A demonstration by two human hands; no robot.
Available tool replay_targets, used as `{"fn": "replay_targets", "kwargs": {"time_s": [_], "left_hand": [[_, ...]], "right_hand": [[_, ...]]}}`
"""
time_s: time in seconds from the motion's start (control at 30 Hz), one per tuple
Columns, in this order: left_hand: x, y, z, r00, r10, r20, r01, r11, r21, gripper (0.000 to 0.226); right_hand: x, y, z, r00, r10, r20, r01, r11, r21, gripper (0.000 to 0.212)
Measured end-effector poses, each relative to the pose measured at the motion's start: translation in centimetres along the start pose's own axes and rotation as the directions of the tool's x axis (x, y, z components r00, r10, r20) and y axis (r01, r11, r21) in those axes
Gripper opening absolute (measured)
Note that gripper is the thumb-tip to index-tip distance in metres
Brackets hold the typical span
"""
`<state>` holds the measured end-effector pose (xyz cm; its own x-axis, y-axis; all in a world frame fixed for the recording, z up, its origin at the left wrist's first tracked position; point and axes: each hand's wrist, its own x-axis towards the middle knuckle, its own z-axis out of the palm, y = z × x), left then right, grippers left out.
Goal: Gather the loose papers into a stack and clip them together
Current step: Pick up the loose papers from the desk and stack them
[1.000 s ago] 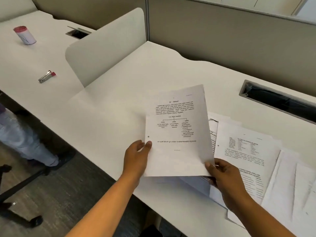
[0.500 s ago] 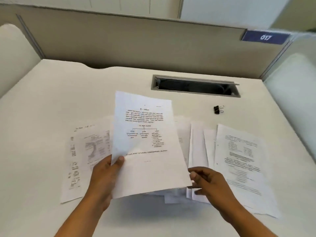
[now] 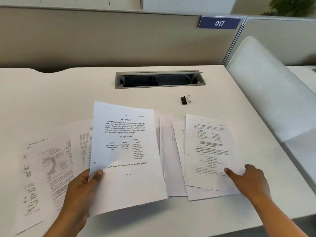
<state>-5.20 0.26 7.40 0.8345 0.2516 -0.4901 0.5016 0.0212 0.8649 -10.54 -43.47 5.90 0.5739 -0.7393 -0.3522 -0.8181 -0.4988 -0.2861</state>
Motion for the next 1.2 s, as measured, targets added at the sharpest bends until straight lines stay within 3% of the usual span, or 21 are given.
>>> {"fn": "replay_targets", "kwargs": {"time_s": [0.13, 0.47, 0.53, 0.7, 0.8, 0.87, 1.0, 1.2], "left_hand": [[-0.1, 0.0, 0.7, 1.0, 0.012, 0.004, -0.012, 1.0, -0.027, 0.015], [-0.7, -1.3, 2.4, 0.999, -0.053, 0.011, 0.054, 0.996, -0.074, 0.017], [-0.9, -1.3, 2.5, 0.998, -0.056, 0.01, 0.057, 0.995, -0.078, 0.017], [-1.0, -1.1, 2.0, 0.999, -0.054, -0.006, 0.053, 0.997, -0.055, 0.015], [-0.9, -0.6, 1.8, 0.999, -0.054, -0.011, 0.053, 0.997, -0.058, 0.016], [-0.8, -0.3, 1.7, 0.999, -0.045, -0.01, 0.044, 0.997, -0.064, 0.016], [-0.5, 0.2, 2.0, 0.999, -0.02, -0.025, 0.018, 0.997, -0.075, 0.017], [-0.9, 0.7, 3.1, 0.999, -0.033, 0.014, 0.034, 0.994, -0.102, 0.013]], "right_hand": [[0.2, -0.2, 0.3, 0.998, 0.059, 0.021, -0.057, 0.995, -0.078, 0.092], [0.3, -0.6, 0.7, 0.997, 0.078, -0.017, -0.076, 0.992, 0.103, 0.096], [0.2, -0.9, 0.7, 0.997, 0.066, -0.047, -0.06, 0.991, 0.115, 0.084], [-0.2, -1.4, 0.2, 0.987, -0.001, -0.162, 0.027, 0.987, 0.156, 0.025], [-0.4, -1.4, -1.0, 0.978, -0.023, -0.209, 0.075, 0.966, 0.247, 0.021], [-1.0, -1.7, -1.9, 0.974, -0.006, -0.226, 0.097, 0.914, 0.394, 0.022], [-3.2, -3.2, -3.8, 0.988, 0.049, -0.147, 0.071, 0.7, 0.711, 0.018], [-7.7, -5.7, -3.2, 0.989, -0.135, 0.052, 0.029, 0.537, 0.843, 0.017]]}}
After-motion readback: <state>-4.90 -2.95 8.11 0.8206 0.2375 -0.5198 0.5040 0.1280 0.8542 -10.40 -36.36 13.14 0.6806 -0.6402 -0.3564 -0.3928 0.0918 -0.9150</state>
